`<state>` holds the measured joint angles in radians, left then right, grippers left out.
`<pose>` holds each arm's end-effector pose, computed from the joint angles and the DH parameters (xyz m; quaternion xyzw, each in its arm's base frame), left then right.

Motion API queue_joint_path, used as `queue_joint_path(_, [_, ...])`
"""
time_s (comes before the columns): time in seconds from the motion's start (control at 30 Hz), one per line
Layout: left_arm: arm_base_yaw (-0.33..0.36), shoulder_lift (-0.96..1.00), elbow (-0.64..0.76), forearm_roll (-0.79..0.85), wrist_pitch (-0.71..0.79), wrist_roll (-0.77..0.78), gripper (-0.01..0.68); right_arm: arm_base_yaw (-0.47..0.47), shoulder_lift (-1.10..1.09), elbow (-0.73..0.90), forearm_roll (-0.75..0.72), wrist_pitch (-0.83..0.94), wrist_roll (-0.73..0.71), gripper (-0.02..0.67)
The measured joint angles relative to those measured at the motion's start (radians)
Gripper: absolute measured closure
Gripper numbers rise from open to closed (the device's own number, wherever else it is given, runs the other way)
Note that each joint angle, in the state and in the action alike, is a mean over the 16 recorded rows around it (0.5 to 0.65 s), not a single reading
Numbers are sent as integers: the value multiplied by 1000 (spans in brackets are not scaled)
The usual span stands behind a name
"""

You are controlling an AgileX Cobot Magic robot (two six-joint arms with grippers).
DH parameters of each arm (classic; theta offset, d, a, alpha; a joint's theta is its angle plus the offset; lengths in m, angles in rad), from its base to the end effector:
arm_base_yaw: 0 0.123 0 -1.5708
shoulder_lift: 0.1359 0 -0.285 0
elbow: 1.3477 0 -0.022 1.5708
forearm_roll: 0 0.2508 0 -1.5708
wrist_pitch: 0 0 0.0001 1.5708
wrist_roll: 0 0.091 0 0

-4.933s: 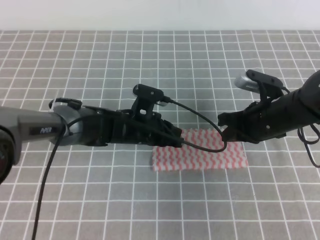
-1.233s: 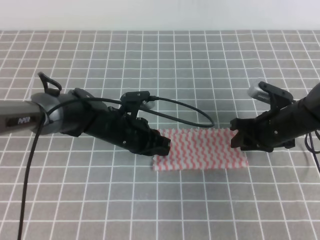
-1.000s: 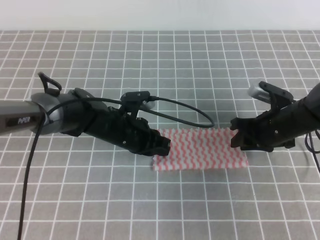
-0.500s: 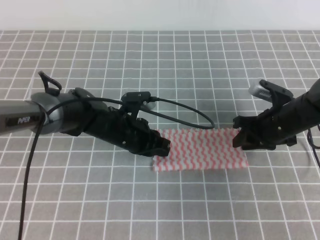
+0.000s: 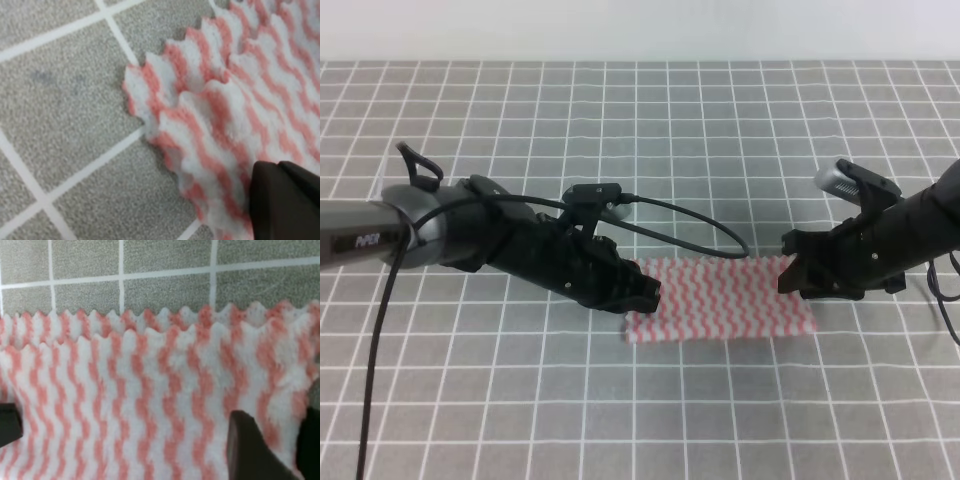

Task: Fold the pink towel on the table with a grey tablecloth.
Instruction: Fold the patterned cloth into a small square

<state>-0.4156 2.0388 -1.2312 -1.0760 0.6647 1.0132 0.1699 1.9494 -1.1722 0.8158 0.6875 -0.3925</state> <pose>0.3469 -0.2072 0.1414 0.2789 0.8899 -0.3131 0.1797 0.3641 0.1052 0.1531 0.0163 0.9557 0.2686 0.1191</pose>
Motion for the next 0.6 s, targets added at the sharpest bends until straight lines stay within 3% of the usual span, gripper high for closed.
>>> queue_joint_path(0.6, [0,0,0,3,3,0,673,3,-6,-19,-29,32,37,656])
